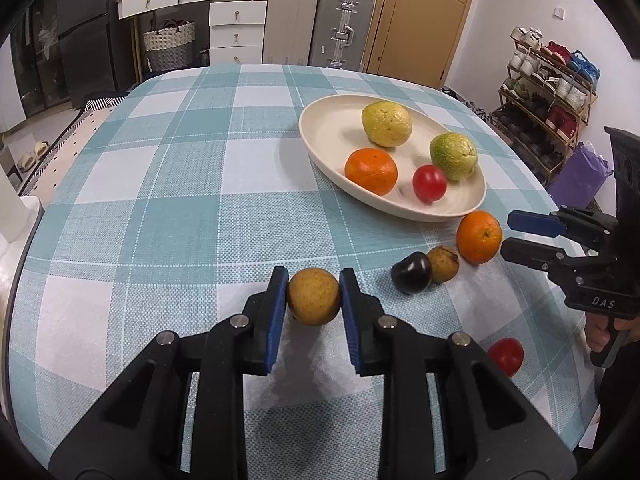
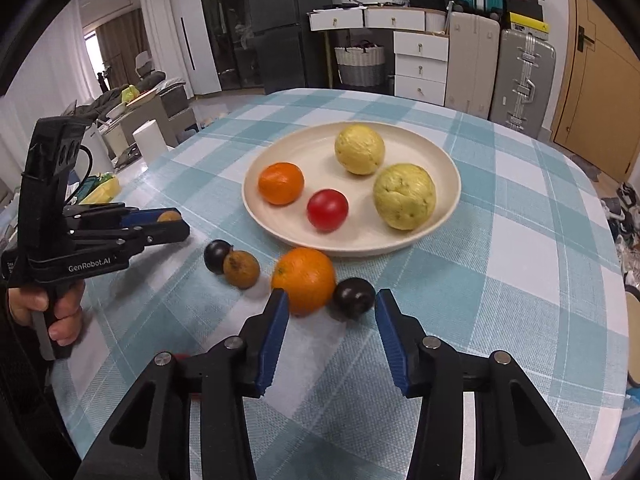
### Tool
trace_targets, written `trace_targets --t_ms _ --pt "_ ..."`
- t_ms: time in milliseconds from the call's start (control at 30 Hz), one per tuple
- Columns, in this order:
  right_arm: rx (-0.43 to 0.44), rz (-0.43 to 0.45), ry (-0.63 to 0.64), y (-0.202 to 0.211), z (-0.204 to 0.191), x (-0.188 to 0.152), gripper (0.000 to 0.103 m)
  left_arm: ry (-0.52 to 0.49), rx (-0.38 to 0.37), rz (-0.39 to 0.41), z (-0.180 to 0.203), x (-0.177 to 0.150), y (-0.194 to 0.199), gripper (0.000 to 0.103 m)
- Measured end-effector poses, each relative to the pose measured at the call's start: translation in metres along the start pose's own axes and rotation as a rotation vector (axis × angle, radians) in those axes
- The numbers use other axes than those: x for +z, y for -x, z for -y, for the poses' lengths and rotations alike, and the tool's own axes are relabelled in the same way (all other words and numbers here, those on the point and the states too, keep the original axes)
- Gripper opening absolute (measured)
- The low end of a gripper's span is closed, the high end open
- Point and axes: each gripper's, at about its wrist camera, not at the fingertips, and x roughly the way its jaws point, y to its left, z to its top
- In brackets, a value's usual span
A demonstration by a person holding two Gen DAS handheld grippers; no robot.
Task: Organize fruits
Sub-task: 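Hold the brown fruit in the left gripper while the right gripper closes on the large orange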
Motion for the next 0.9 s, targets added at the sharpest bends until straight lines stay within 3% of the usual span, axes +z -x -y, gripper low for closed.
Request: trace_targets --t_ms 900 --pt "-0.032 -0.025 0.138 -0.018 -0.031 0.017 0.046 -0.002 -0.025 0.003 0.004 -0.001 0.001 0.024"
